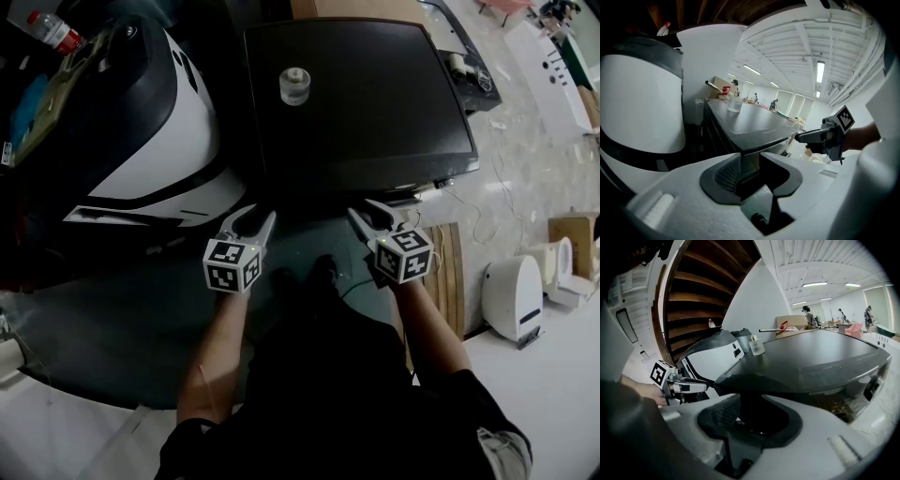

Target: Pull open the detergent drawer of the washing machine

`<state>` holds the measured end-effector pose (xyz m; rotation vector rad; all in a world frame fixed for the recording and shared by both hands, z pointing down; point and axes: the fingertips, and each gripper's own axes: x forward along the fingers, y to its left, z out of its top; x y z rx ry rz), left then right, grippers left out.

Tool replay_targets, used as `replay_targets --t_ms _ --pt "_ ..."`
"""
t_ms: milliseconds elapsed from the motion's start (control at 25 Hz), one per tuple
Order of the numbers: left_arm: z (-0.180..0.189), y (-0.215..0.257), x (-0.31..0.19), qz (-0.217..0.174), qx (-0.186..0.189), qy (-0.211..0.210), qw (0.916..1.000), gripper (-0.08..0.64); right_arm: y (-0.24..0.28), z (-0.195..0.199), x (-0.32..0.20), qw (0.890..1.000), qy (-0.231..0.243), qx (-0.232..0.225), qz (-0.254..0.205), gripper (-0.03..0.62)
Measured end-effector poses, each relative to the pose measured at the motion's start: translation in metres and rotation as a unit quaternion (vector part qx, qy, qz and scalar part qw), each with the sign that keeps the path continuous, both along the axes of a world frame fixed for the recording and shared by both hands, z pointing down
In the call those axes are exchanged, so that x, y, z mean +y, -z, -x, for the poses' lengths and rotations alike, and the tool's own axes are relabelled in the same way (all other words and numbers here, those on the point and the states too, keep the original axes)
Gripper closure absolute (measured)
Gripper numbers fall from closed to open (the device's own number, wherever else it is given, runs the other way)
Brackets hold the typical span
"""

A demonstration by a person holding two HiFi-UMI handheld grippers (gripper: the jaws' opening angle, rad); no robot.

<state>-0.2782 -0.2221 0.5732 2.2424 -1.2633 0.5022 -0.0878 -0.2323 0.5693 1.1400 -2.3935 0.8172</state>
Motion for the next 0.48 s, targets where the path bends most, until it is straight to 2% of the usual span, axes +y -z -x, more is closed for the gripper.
replay_targets --t_ms 240,480 --pt "-0.006 -0.014 -0.011 0.008 -0.01 0.012 0.9999 0.4 -0.017 0.004 -0.012 1.0 0.026 0.001 0.006 0.425" --pt "-0.01 -0.018 -0.012 0.011 -0.017 0.022 0.9996 0.396 -0.021 0.008 -0.012 0.999 0.043 0.002 0.006 0.423"
